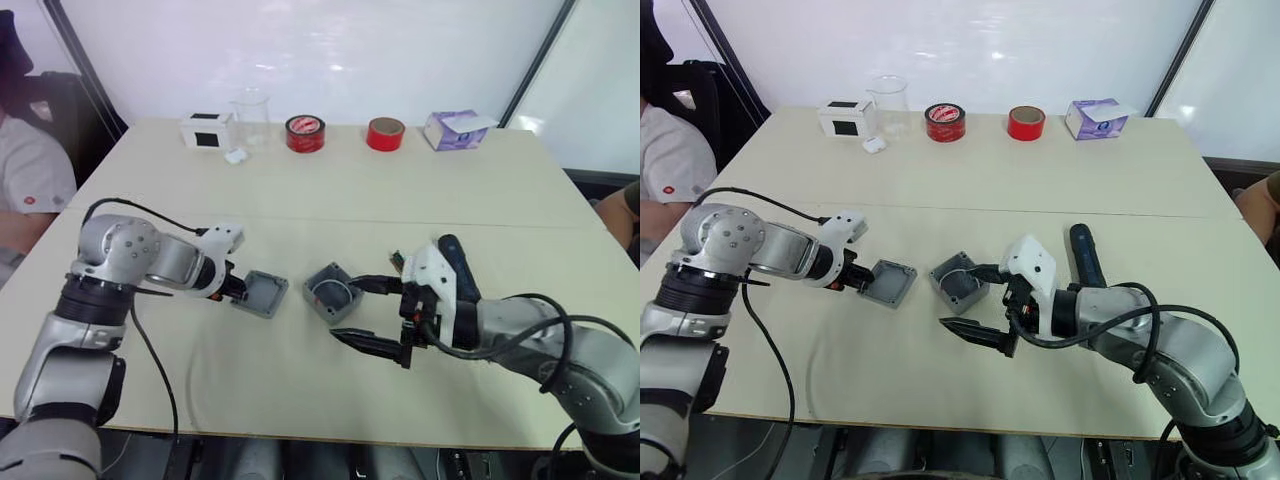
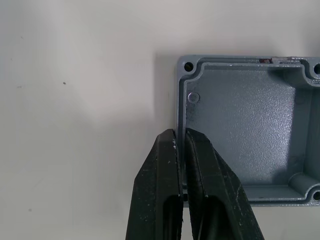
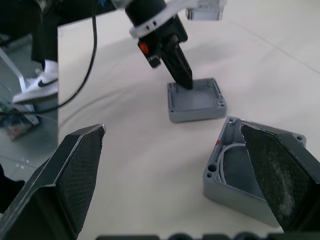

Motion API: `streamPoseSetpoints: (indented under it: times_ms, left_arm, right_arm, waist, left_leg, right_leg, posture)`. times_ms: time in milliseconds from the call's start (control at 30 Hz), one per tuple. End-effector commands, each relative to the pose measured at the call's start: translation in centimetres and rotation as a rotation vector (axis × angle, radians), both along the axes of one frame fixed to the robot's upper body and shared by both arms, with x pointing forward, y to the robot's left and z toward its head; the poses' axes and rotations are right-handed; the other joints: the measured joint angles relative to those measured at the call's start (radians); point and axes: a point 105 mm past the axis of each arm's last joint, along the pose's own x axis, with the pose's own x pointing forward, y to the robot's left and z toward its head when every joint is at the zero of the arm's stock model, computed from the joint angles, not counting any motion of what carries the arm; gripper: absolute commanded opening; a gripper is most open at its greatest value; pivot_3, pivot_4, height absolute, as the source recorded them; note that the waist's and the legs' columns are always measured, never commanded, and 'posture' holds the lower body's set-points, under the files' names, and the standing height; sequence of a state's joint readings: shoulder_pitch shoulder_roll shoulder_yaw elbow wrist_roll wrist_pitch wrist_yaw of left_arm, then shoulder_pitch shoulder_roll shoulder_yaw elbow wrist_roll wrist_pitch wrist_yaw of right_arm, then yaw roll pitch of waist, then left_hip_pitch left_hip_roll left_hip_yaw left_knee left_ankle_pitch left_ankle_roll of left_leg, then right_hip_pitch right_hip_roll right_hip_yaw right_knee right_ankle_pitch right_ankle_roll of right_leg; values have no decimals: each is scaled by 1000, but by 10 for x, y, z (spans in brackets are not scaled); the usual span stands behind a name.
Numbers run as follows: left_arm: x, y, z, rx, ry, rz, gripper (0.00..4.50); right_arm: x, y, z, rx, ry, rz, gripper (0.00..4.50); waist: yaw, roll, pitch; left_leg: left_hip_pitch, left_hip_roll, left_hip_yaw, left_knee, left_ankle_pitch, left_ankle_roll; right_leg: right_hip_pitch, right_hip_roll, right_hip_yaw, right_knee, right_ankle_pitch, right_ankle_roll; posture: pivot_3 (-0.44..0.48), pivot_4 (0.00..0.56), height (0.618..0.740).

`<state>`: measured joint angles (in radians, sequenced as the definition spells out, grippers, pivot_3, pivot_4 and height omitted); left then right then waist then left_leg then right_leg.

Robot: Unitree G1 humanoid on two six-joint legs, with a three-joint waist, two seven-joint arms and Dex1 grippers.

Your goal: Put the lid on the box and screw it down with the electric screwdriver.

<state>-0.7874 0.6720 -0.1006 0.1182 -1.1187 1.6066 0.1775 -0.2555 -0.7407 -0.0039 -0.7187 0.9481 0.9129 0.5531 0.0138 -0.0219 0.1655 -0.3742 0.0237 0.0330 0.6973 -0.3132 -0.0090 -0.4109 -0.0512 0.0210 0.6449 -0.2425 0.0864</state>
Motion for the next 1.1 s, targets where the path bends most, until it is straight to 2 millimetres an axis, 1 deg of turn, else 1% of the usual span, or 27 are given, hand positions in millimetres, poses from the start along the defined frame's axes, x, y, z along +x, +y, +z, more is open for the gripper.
streamPoseSetpoints:
  times_ms: [33,100,133,200,233,300,367,467,567,733,833,967,1100]
  left_arm:
    - [17,4,32,-66,-178,35,114]
    - [37,-3,66,-169,-407,29,114]
    - [43,-7,81,-213,-513,14,114]
    - [53,-13,113,-342,-728,-1,114]
    - [56,-16,125,-411,-807,3,114]
    - [61,-20,138,-488,-924,17,114]
    - [65,-28,142,-478,-1003,-8,114]
    - [68,-45,146,-460,-1095,-82,114]
    - [69,-57,151,-450,-1162,-141,114]
    - [72,-68,148,-468,-1196,-149,114]
    - [69,-75,147,-499,-1206,-164,114]
    - [67,-79,146,-513,-1203,-179,114]
    - [65,-84,144,-523,-1195,-197,114]
  right_arm:
    - [10,-7,28,125,-19,-33,4500]
    - [24,-8,40,189,-17,-73,4500]
    - [31,-8,45,217,-15,-93,4500]
    - [53,-11,53,268,1,-162,4500]
    - [65,-11,55,271,7,-193,4500]
    - [84,-9,59,272,15,-223,4500]
    - [101,-5,66,282,29,-252,4500]
    - [125,-4,75,299,73,-315,4500]
    - [140,-8,83,315,101,-361,4500]
    - [146,-6,87,298,96,-370,4500]
    - [149,-6,92,333,110,-377,4500]
    - [148,-7,97,359,117,-376,4500]
    - [147,-5,96,358,118,-373,4500]
  waist:
    - [-3,-1,1]
    - [-5,-2,2]
    - [-6,-2,2]
    - [-6,-2,2]
    - [-6,-2,2]
    - [-5,-1,2]
    - [-5,-1,2]
    - [-8,-1,2]
    - [-6,-1,2]
    - [-7,-1,2]
    - [-9,-1,2]
    - [-12,-1,2]
    - [-22,-1,2]
  left_leg:
    - [0,0,0,0,0,0]
    - [-1,0,0,0,0,0]
    - [-1,1,0,0,0,0]
    - [-3,1,0,-1,0,-1]
    - [-3,1,1,-2,1,-1]
    - [-4,1,3,-3,1,-1]
    - [-5,1,5,-3,1,-1]
    - [-13,0,7,-3,1,-1]
    - [-17,1,9,-3,1,-1]
    - [-21,1,10,-3,0,0]
    - [-21,2,10,-3,0,1]
    - [-21,2,10,-3,0,1]
    - [-21,3,10,-4,0,1]
  right_leg:
    - [0,0,0,0,0,0]
    - [-1,1,0,0,0,0]
    - [-1,1,0,0,0,-1]
    - [-4,1,0,0,0,-2]
    - [-4,1,1,0,-1,-2]
    - [-6,1,1,0,-1,-3]
    - [-8,0,2,-1,-1,-3]
    - [-17,1,3,0,2,1]
    - [-20,2,2,0,2,1]
    - [-22,1,2,-3,3,2]
    - [-22,1,2,-3,3,2]
    - [-22,1,2,-3,3,2]
    - [-22,2,2,-3,3,2]
  posture:
    - [0,150,740]
    - [0,150,740]
    - [0,150,740]
    - [0,150,740]
    - [0,150,740]
    - [0,150,740]
    - [0,150,740]
    - [0,150,740]
    - [0,150,740]
    - [0,150,740]
    - [0,150,740]
    - [0,150,740]
    - [0,150,740]
